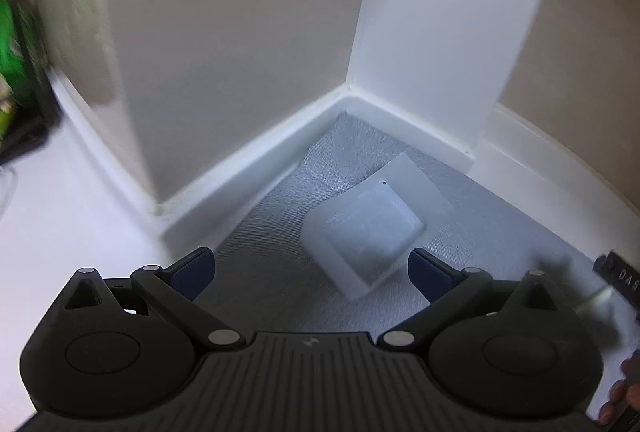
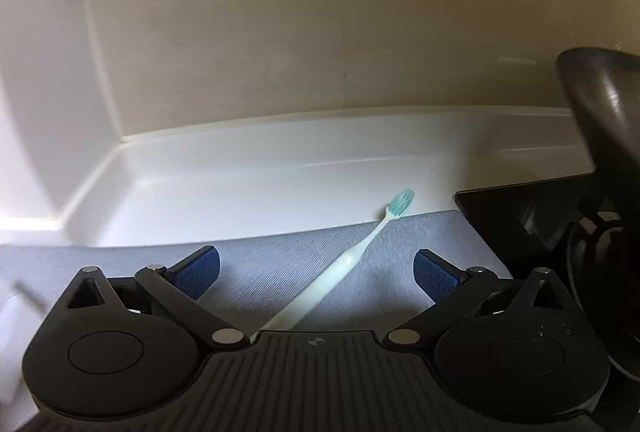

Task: Collect trash
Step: 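Grasp the clear plastic tray with left tool while right tool grasps the white toothbrush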

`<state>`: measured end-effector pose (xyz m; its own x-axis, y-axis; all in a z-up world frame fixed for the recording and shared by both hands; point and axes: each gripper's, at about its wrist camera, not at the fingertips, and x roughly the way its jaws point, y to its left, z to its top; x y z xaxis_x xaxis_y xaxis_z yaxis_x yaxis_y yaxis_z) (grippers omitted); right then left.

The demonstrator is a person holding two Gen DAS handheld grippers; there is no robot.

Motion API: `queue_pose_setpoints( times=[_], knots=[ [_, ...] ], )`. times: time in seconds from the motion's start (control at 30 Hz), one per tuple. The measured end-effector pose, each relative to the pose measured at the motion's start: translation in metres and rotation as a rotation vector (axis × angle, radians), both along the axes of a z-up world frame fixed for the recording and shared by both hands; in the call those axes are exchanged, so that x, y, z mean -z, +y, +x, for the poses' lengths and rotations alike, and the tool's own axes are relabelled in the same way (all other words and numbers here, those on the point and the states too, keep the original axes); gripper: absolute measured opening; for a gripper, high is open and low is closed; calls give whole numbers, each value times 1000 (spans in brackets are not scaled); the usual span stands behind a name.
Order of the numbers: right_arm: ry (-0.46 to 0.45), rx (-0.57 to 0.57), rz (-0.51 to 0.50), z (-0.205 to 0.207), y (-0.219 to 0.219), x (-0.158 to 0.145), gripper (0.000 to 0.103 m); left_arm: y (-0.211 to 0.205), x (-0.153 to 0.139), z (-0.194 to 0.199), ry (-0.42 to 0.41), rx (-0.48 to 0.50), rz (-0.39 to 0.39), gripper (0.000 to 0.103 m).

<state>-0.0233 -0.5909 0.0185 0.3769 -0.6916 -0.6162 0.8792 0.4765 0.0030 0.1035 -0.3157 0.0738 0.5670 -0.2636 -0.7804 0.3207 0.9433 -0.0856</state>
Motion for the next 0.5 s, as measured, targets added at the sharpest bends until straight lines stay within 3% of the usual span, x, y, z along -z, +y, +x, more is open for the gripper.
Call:
queue_pose_setpoints(
  times=[0.17,0.23,0.27,0.3,0.33,0.37,0.4,0.43,0.5],
  knots=[
    [86,-47,94,25,-25,34,103,-5,27,32,99,-51,17,103],
    [76,-53,60,22,-20,40,102,-1,37,36,145,-58,14,102],
    [67,-63,56,20,-17,41,95,1,37,35,139,-64,8,97],
    [56,-68,47,17,-13,41,77,3,36,33,124,-75,22,90],
    [54,-79,32,15,-8,40,62,3,33,30,104,-92,63,66],
    [52,-91,23,13,-3,37,30,2,30,27,89,-105,103,37],
    [38,-106,33,10,0,35,20,4,28,25,91,-110,110,18],
    [23,-127,59,7,2,31,17,9,26,25,119,-110,94,1],
    [-2,-170,98,2,8,28,10,21,22,23,162,-124,62,0]
  ],
)
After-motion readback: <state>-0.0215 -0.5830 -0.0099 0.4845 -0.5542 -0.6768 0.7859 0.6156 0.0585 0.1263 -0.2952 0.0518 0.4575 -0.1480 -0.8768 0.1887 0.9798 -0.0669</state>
